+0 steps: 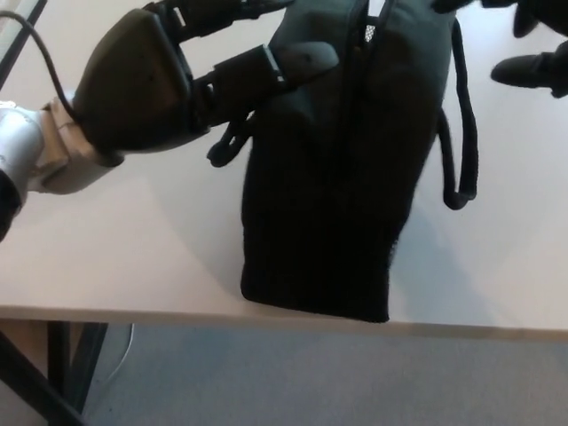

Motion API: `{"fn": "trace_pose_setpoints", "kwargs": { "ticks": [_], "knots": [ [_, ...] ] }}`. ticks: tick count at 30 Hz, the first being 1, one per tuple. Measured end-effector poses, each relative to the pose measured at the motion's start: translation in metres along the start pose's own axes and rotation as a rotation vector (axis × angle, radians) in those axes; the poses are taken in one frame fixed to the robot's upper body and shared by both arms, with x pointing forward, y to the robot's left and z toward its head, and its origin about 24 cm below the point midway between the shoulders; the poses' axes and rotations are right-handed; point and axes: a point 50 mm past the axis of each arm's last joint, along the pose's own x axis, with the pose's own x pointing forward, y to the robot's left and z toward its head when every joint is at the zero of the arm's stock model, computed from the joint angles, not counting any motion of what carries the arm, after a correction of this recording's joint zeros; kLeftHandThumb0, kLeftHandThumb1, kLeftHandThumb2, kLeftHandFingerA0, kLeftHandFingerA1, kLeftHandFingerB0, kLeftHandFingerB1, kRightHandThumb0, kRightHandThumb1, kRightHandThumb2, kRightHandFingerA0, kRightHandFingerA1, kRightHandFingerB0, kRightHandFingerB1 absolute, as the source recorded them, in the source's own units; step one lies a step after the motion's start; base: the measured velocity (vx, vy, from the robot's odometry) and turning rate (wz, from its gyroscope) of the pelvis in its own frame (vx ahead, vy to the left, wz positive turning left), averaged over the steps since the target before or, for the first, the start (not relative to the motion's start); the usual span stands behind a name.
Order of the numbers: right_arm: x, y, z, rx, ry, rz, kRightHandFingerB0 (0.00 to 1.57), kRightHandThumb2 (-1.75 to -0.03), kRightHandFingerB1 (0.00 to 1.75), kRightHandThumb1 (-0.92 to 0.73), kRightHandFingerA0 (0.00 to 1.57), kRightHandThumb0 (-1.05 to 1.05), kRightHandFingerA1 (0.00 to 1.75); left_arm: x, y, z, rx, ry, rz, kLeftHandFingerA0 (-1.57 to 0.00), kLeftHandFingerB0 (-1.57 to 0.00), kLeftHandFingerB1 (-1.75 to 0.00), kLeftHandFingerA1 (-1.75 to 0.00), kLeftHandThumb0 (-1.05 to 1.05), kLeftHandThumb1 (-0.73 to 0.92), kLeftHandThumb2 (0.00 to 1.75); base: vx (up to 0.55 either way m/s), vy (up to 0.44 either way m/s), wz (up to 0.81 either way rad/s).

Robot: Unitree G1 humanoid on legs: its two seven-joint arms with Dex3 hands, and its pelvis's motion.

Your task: A lunch bag is kept on the middle of the desk and the robot uses both its hands to grab the opening of the bag from the left and right and moves its hands away from each other to spread the bag open

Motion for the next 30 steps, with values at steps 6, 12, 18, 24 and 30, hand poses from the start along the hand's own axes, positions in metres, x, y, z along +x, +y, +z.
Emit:
{"fn": "trace_pose_setpoints", "kwargs": {
  "ticks": [6,12,18,24,30],
  "knots": [
    [-0.001,0.013,0.001,-0.020,-0.038,0.051,0.61,-0.56,0.41,-0.54,0.84,-0.25,1.06,0.015,-0.001,0.002,-0.015,-0.017,0.071,-0.24,-0.15,-0.51,-0.59,0.00,0.35,0.88,0.00,0.000,0.00],
    [0.002,0.019,0.010,-0.042,-0.076,0.070,0.66,-0.55,0.44,-0.54,0.85,-0.32,1.04,0.019,-0.001,0.003,-0.026,-0.021,0.087,-0.32,-0.36,-0.33,-0.51,-0.01,0.51,0.57,0.00,0.000,0.00],
    [0.002,0.023,0.012,-0.035,-0.094,0.065,0.52,-0.56,0.37,-0.52,0.84,-0.25,0.94,0.015,-0.002,0.002,-0.022,-0.005,0.070,-0.33,-0.35,-0.35,-0.51,0.06,0.54,0.62,0.00,0.000,0.00],
    [0.002,0.028,0.015,-0.038,-0.125,0.060,0.52,-0.56,0.38,-0.50,0.83,-0.31,0.68,0.010,-0.002,-0.001,-0.013,0.017,0.045,-0.33,-0.29,-0.31,-0.52,0.04,0.54,0.58,0.00,0.000,0.00],
    [0.004,0.037,0.017,-0.045,-0.137,0.065,0.59,-0.54,0.41,-0.49,0.95,-0.35,0.97,0.004,-0.001,-0.002,-0.043,0.037,-0.028,-0.39,-0.33,-0.32,-0.47,0.00,0.52,0.55,0.00,0.000,0.00]
  ]
}}
